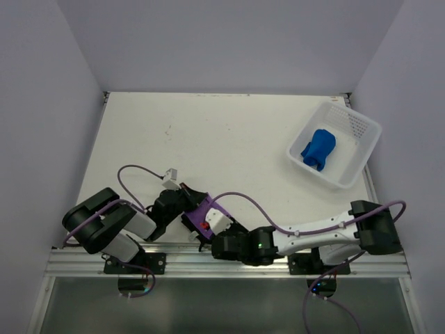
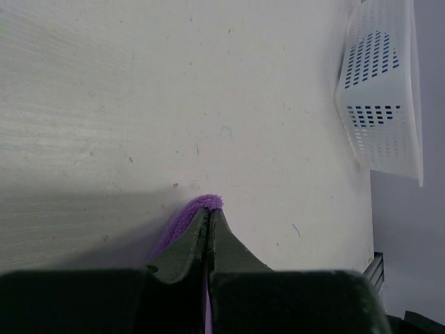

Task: Roll the towels
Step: Roll the towel

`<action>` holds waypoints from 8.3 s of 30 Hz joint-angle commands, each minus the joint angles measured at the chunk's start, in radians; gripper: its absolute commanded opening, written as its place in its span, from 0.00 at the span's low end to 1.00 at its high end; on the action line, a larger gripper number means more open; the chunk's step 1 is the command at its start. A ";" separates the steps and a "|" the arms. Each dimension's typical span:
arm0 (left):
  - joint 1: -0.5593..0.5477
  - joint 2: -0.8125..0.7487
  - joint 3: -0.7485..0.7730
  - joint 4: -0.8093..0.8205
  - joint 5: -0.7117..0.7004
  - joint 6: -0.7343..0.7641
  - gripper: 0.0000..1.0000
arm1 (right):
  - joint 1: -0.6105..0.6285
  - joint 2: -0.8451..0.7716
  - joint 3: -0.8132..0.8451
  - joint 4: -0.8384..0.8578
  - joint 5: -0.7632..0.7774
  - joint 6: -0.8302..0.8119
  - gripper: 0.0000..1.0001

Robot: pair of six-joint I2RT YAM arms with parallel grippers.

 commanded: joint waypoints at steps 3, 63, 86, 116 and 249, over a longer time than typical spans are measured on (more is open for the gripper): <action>-0.029 -0.052 -0.018 0.046 -0.086 0.056 0.00 | -0.197 -0.237 -0.148 0.228 -0.284 0.068 0.44; -0.079 -0.179 -0.146 0.038 -0.212 0.060 0.00 | -0.628 0.017 -0.383 0.764 -0.900 0.404 0.07; -0.033 -0.415 0.113 -0.576 -0.200 0.106 0.36 | -0.442 -0.072 -0.217 0.310 -0.461 0.214 0.00; -0.006 -0.208 0.290 -0.635 0.208 -0.027 0.38 | -0.382 -0.041 -0.185 0.291 -0.354 0.229 0.00; -0.060 -0.319 0.043 -0.402 0.401 -0.006 0.33 | 0.175 0.600 0.300 -0.288 0.407 0.139 0.00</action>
